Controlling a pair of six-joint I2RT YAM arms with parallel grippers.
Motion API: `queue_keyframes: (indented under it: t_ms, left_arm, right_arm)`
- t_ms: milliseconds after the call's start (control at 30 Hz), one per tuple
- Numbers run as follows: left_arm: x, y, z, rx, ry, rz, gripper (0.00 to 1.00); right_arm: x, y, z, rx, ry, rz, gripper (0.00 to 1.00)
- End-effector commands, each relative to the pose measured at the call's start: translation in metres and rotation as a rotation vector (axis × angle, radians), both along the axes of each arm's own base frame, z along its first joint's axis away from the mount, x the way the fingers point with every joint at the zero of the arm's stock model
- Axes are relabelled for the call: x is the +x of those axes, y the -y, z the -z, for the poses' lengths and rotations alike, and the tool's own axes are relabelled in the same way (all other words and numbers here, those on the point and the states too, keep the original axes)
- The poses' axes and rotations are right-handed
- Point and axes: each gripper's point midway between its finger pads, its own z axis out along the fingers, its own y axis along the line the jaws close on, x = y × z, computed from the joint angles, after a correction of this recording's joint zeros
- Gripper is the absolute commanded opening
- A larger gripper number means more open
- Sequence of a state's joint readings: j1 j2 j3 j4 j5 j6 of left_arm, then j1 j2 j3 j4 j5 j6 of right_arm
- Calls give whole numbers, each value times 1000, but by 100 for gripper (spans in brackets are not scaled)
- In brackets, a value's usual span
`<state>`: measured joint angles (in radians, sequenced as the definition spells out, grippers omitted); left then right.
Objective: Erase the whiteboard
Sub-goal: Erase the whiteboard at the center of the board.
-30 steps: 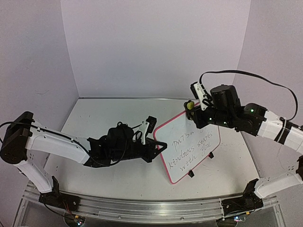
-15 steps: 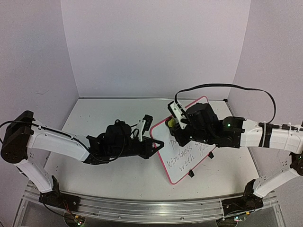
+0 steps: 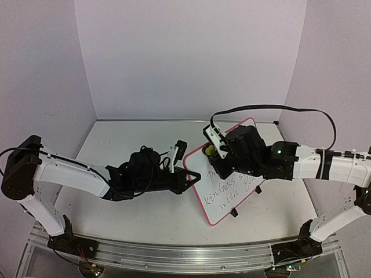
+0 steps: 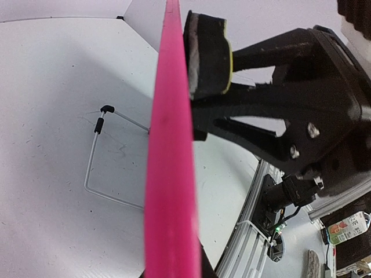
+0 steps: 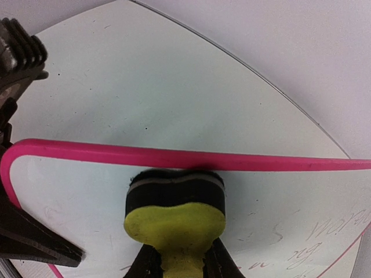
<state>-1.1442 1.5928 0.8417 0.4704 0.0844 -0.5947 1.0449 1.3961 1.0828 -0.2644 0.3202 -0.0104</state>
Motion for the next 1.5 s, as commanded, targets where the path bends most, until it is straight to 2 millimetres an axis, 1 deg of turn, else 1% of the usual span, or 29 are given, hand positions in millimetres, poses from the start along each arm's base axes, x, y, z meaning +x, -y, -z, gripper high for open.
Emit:
queue_keyframes:
  t_ms: [0, 100, 267, 367, 567, 833, 900, 967, 1067, 1200, 1367, 1467]
  left_arm:
    - [-63, 5, 17, 71, 54, 284, 0]
    - [-63, 4, 15, 70, 60, 288, 0]
    - [-64, 4, 15, 74, 65, 293, 0]
    - [-65, 4, 15, 77, 69, 297, 0]
    - [-65, 6, 15, 79, 74, 305, 0]
    - [-64, 7, 15, 82, 78, 305, 0]
    - [-64, 7, 14, 81, 80, 306, 0]
    - [-64, 7, 13, 80, 83, 307, 0]
    - [-65, 6, 12, 80, 84, 309, 0]
    - [-67, 4, 14, 83, 82, 316, 0]
    - [-69, 4, 12, 76, 84, 328, 0]
    - [-69, 4, 10, 73, 88, 329, 0]
  right_arm:
    - [26, 31, -9, 4, -3, 61, 0]
    - [37, 48, -4, -12, -22, 91, 0]
    - [45, 68, 6, -61, -48, 122, 0]
    - [43, 67, 7, -43, -78, 107, 0]
    - [25, 34, 13, 41, -203, -6, 0]
    - [-9, -26, 18, 22, -203, -106, 0]
    - [-15, -37, 20, 16, -203, -123, 0]
    - [-16, -40, 21, 13, -201, -122, 0]
    - [-9, -30, 21, -13, -163, -80, 0]
    - [6, -9, 21, -37, -134, -19, 0]
    - [33, 30, 23, -20, -151, 66, 0]
    - [44, 49, 23, -17, -152, 111, 0]
